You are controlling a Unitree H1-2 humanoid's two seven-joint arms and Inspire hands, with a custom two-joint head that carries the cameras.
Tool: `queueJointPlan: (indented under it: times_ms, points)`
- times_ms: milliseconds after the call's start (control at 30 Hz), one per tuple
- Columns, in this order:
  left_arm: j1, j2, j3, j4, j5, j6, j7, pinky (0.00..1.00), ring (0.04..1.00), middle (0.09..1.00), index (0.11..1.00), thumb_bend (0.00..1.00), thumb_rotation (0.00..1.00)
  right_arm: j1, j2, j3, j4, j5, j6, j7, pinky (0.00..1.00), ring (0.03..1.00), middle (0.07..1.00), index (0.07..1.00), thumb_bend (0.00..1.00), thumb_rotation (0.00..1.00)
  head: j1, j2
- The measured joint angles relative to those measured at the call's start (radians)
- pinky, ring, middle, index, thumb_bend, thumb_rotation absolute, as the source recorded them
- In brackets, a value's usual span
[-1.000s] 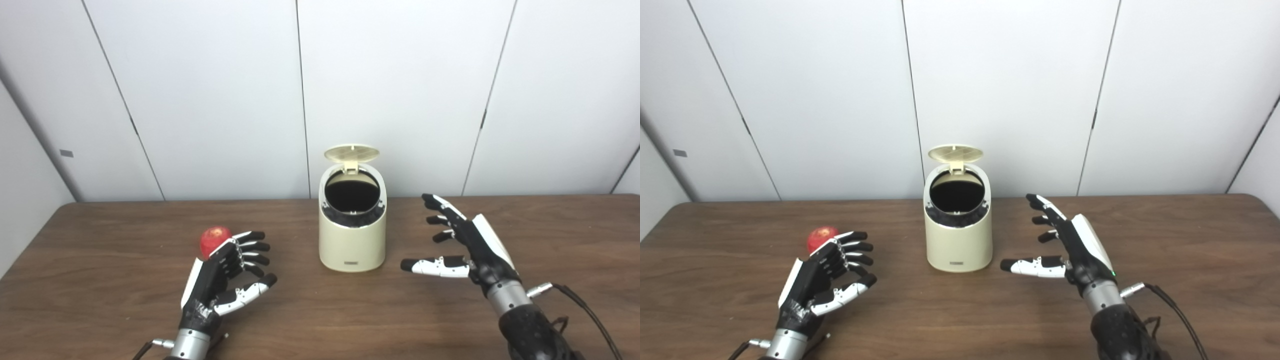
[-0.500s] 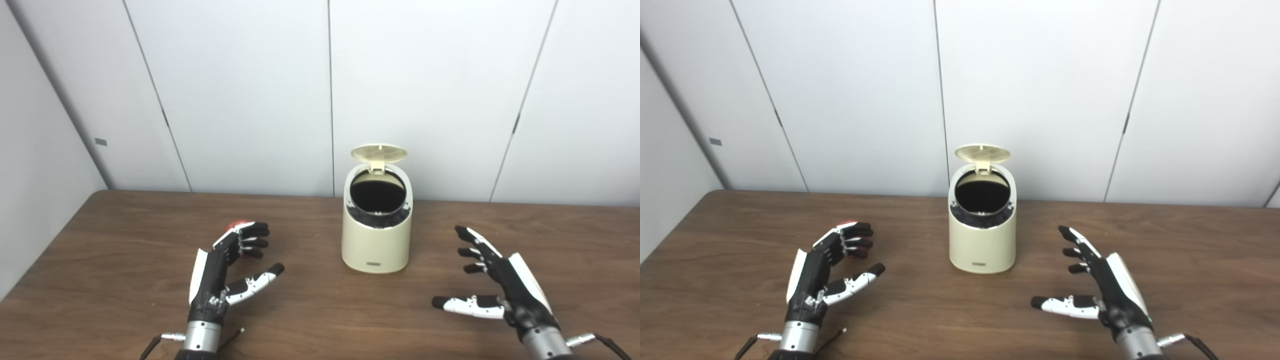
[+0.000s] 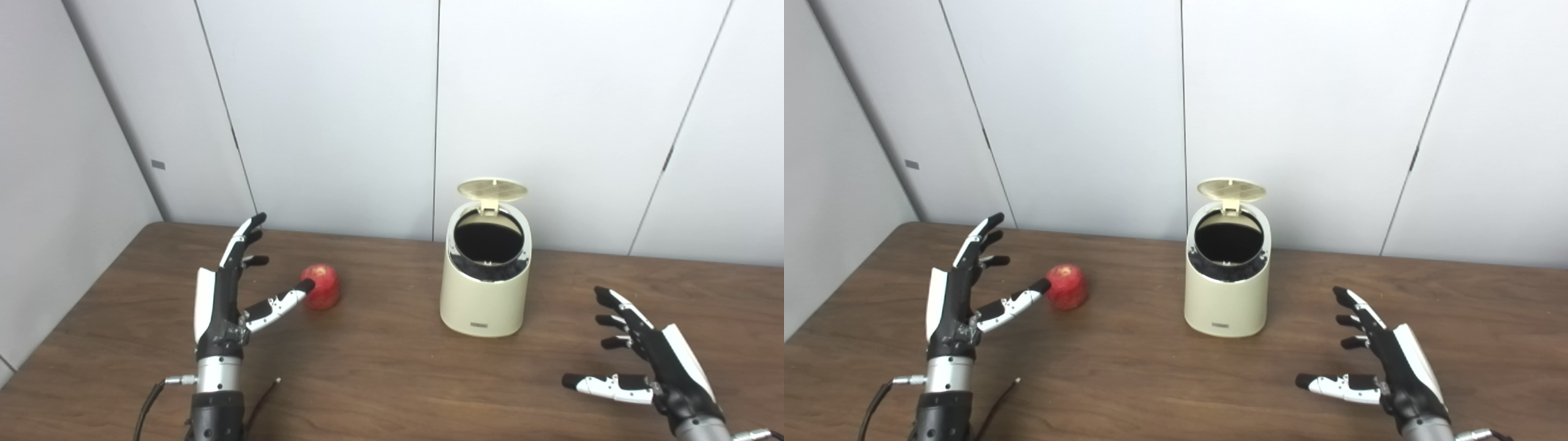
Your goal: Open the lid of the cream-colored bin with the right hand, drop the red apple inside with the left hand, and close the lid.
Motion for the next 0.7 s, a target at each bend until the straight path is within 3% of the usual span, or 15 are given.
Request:
queueJointPlan:
  times_ms: [233, 300, 433, 567, 700]
  points:
    - [-0.027, 0.041, -0.034, 0.036, 0.021, 0.081, -0.010, 0.78, 0.910, 0.932, 0.944, 0.84, 0.16, 0.000, 0.000, 0.000, -0.023, -0.001, 0.002, 0.002, 0.66, 0.818, 0.899, 0.901, 0.76, 0.13, -0.006, 0.008]
    - [-0.033, 0.057, -0.052, 0.055, 0.017, 0.110, -0.035, 0.82, 0.919, 0.925, 0.950, 0.88, 0.20, 0.000, 0.000, 0.000, -0.028, -0.001, 0.002, 0.003, 0.65, 0.822, 0.899, 0.898, 0.75, 0.12, -0.006, 0.009]
    - [-0.045, 0.094, -0.093, 0.090, 0.008, 0.203, -0.118, 0.79, 0.901, 0.918, 0.985, 0.93, 0.27, 0.002, 0.000, 0.000, -0.030, -0.003, 0.003, 0.004, 0.64, 0.813, 0.891, 0.894, 0.75, 0.11, -0.011, 0.011]
    - [-0.061, 0.131, -0.118, 0.110, 0.003, 0.290, -0.178, 0.77, 0.908, 0.915, 0.978, 1.00, 0.27, 0.006, -0.001, 0.000, -0.035, -0.004, 0.003, 0.005, 0.63, 0.813, 0.891, 0.895, 0.74, 0.11, -0.017, 0.017]
    - [-0.075, 0.139, -0.139, 0.120, 0.010, 0.342, -0.185, 0.77, 0.892, 0.890, 0.945, 0.98, 0.23, 0.013, -0.001, 0.000, -0.049, -0.006, 0.004, 0.009, 0.61, 0.802, 0.889, 0.894, 0.74, 0.10, -0.018, 0.020]
